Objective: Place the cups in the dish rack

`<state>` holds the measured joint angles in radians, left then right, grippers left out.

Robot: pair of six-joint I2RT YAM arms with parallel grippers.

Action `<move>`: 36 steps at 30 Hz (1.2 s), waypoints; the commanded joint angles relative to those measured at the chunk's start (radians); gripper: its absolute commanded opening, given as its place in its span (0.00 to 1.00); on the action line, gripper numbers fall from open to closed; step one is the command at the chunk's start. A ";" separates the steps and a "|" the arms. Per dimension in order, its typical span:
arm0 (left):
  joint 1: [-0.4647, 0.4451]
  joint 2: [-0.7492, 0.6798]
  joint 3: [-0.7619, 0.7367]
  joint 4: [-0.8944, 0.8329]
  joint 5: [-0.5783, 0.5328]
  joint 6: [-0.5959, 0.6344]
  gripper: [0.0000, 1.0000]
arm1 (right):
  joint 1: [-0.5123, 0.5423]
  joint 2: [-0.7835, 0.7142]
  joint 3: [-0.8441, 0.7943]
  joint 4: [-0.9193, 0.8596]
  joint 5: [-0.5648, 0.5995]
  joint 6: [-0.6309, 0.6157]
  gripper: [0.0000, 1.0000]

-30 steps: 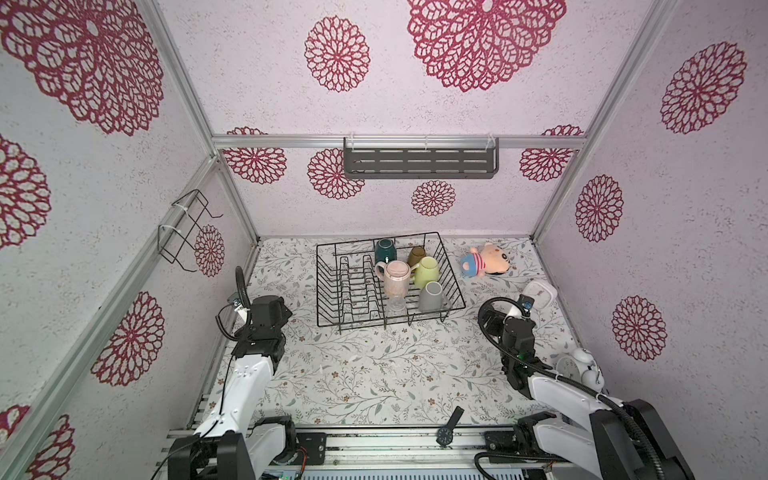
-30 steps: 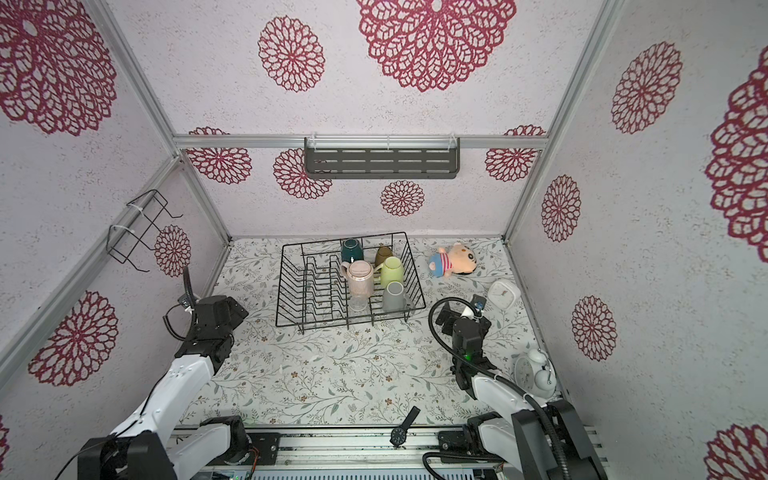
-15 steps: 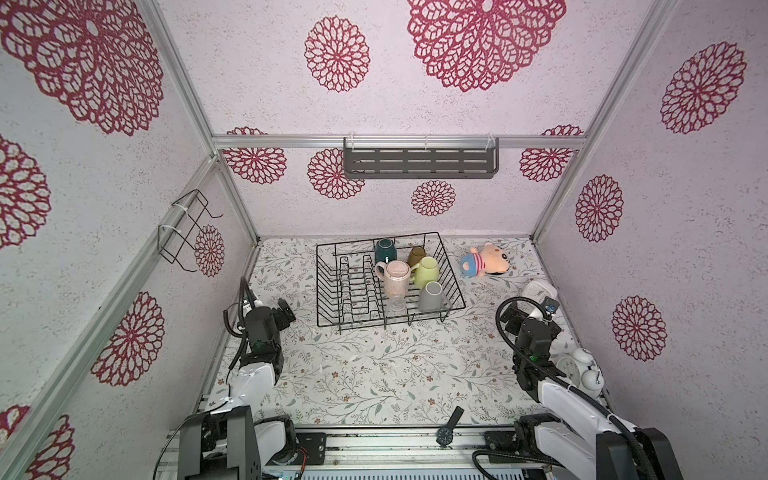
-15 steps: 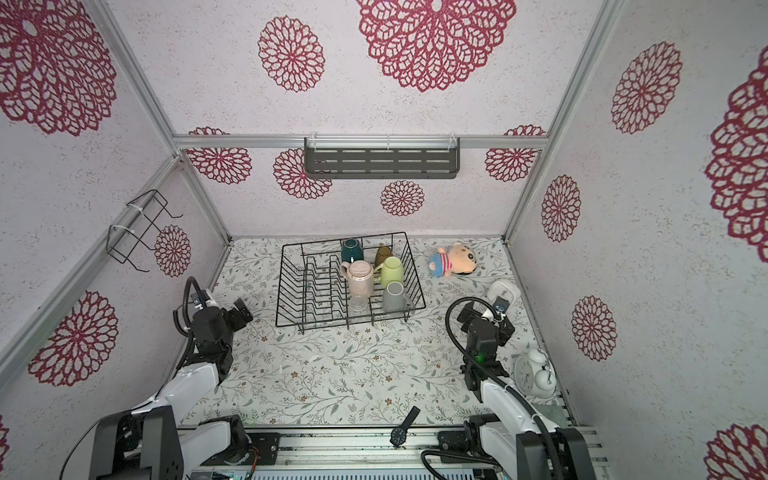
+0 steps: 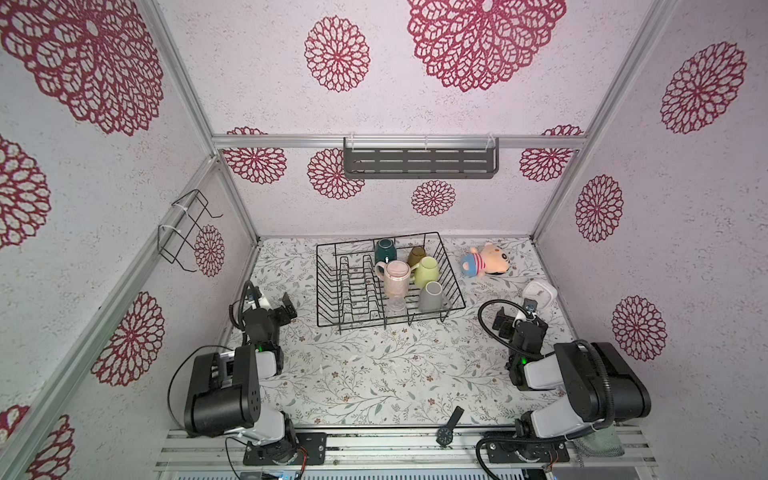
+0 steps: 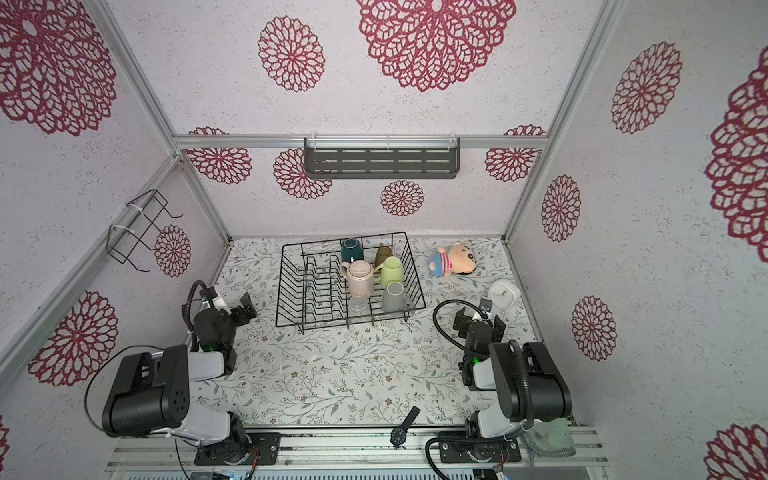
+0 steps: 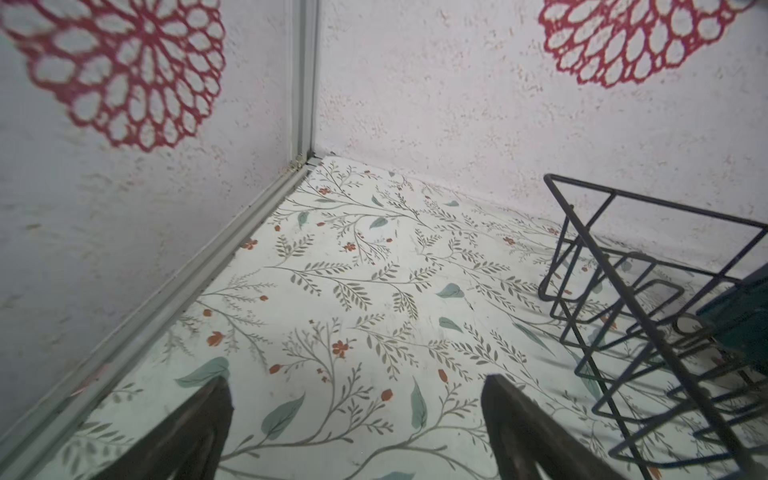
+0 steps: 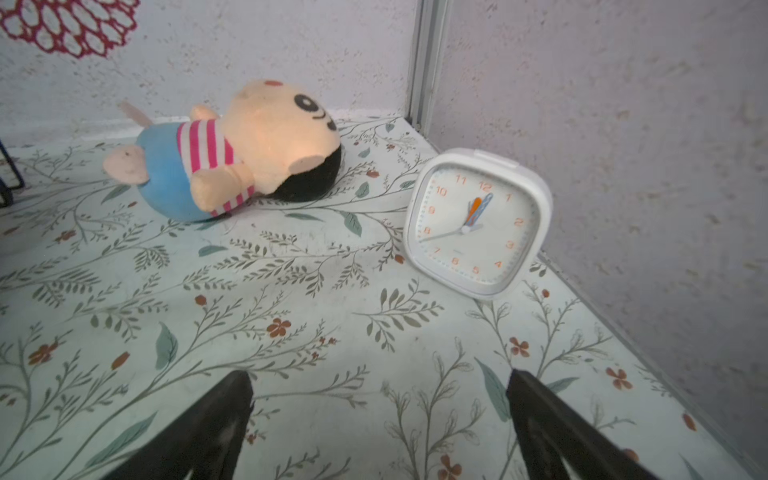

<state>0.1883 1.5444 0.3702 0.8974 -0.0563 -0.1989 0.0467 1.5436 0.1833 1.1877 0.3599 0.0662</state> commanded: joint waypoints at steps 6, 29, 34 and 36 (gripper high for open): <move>-0.081 0.002 0.043 -0.018 -0.088 0.090 0.97 | -0.001 -0.013 0.063 0.016 -0.013 -0.018 0.99; -0.078 0.006 0.051 -0.022 -0.110 0.087 0.97 | 0.001 -0.008 0.064 0.026 -0.010 -0.024 0.99; -0.078 0.006 0.051 -0.022 -0.110 0.087 0.97 | 0.005 -0.007 0.067 0.024 -0.006 -0.029 0.99; -0.080 0.006 0.051 -0.022 -0.111 0.087 0.97 | 0.005 -0.007 0.066 0.024 -0.006 -0.029 0.99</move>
<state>0.1055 1.5490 0.4049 0.8757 -0.1669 -0.1345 0.0479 1.5448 0.2325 1.1839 0.3450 0.0490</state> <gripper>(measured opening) 0.974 0.989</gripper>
